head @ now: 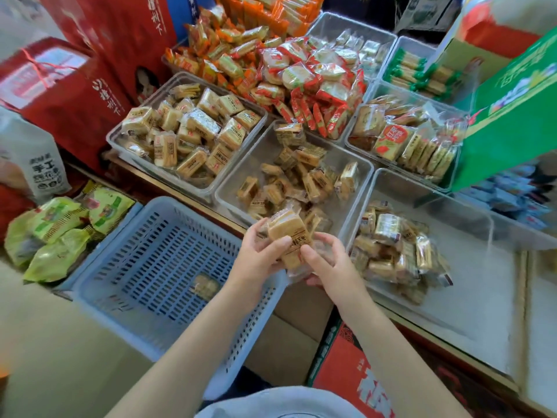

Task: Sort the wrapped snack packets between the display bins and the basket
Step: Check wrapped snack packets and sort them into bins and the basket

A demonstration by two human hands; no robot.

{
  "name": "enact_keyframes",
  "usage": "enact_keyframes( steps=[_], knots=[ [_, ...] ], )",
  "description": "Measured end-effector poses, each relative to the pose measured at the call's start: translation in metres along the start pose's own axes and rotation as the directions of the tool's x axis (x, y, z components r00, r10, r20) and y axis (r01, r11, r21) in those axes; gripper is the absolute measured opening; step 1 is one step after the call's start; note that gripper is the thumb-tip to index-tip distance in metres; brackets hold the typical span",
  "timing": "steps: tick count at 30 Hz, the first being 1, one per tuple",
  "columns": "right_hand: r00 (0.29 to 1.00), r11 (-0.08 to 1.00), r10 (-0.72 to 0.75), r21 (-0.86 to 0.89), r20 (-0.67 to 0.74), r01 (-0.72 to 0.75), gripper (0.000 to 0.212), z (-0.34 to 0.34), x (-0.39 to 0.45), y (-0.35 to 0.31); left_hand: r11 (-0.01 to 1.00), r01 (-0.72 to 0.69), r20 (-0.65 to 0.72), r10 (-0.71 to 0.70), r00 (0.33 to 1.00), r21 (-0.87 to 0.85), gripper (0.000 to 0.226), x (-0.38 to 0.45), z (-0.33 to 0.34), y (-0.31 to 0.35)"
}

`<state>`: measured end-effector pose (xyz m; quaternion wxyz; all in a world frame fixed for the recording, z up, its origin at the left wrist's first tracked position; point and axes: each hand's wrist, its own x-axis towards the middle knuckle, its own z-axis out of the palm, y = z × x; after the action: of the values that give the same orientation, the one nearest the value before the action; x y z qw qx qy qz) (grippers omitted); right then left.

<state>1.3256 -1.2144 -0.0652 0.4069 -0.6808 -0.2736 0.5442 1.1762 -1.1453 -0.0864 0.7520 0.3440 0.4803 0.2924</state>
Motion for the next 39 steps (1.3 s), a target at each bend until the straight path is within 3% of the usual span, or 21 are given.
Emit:
enact_keyframes(
  steps=[2, 5, 8, 13, 17, 22, 30, 34, 36, 39],
  knots=[
    [0.997, 0.997, -0.066, -0.042, -0.029, 0.065, 0.053, -0.006, -0.012, 0.002, 0.998, -0.011, 0.017, 0.010, 1.000, 0.063, 0.078, -0.015, -0.006, -0.001],
    [0.985, 0.986, -0.167, -0.011, -0.048, 0.167, 0.019, -0.013, -0.027, -0.002, 0.994, -0.014, 0.101, 0.003, 0.995, 0.109, 0.062, -0.032, -0.010, -0.004],
    [0.977, 0.977, -0.214, 0.007, -0.026, 0.214, 0.014, -0.014, -0.039, -0.005, 0.986, -0.034, 0.158, 0.008, 0.987, 0.162, 0.052, -0.043, -0.006, -0.006],
    [0.983, 0.984, -0.176, -0.023, -0.053, 0.175, 0.022, -0.011, -0.057, 0.005, 0.981, -0.057, 0.205, 0.018, 0.979, 0.185, 0.055, -0.052, 0.001, -0.009],
    [0.993, 0.987, -0.120, 0.110, -0.014, 0.121, 0.037, -0.009, -0.071, 0.011, 0.984, -0.021, 0.247, -0.023, 0.969, 0.174, 0.045, -0.059, 0.008, -0.002],
    [0.995, 0.986, -0.079, 0.146, -0.060, 0.087, 0.027, -0.007, -0.075, 0.017, 0.982, 0.022, 0.263, -0.072, 0.962, 0.189, 0.046, -0.063, 0.007, 0.001],
    [0.997, 0.933, -0.044, 0.353, -0.059, 0.062, 0.024, 0.003, -0.082, 0.018, 0.961, 0.104, 0.139, -0.142, 0.980, 0.255, 0.037, -0.057, -0.013, 0.003],
    [0.996, 0.845, -0.019, 0.530, -0.091, 0.064, 0.022, -0.001, -0.084, 0.015, 0.980, 0.187, 0.043, -0.191, 0.981, 0.074, 0.030, -0.057, -0.023, 0.010],
    [0.991, 0.839, 0.004, 0.540, -0.136, 0.071, 0.027, -0.003, -0.083, 0.016, 0.981, 0.194, 0.047, -0.195, 0.980, 0.021, 0.029, -0.056, -0.029, 0.013],
    [0.982, 0.871, 0.025, 0.486, -0.186, 0.070, 0.030, 0.001, -0.080, 0.016, 0.981, 0.181, 0.043, -0.184, 0.982, 0.073, 0.029, -0.054, -0.037, 0.018]
  ],
)
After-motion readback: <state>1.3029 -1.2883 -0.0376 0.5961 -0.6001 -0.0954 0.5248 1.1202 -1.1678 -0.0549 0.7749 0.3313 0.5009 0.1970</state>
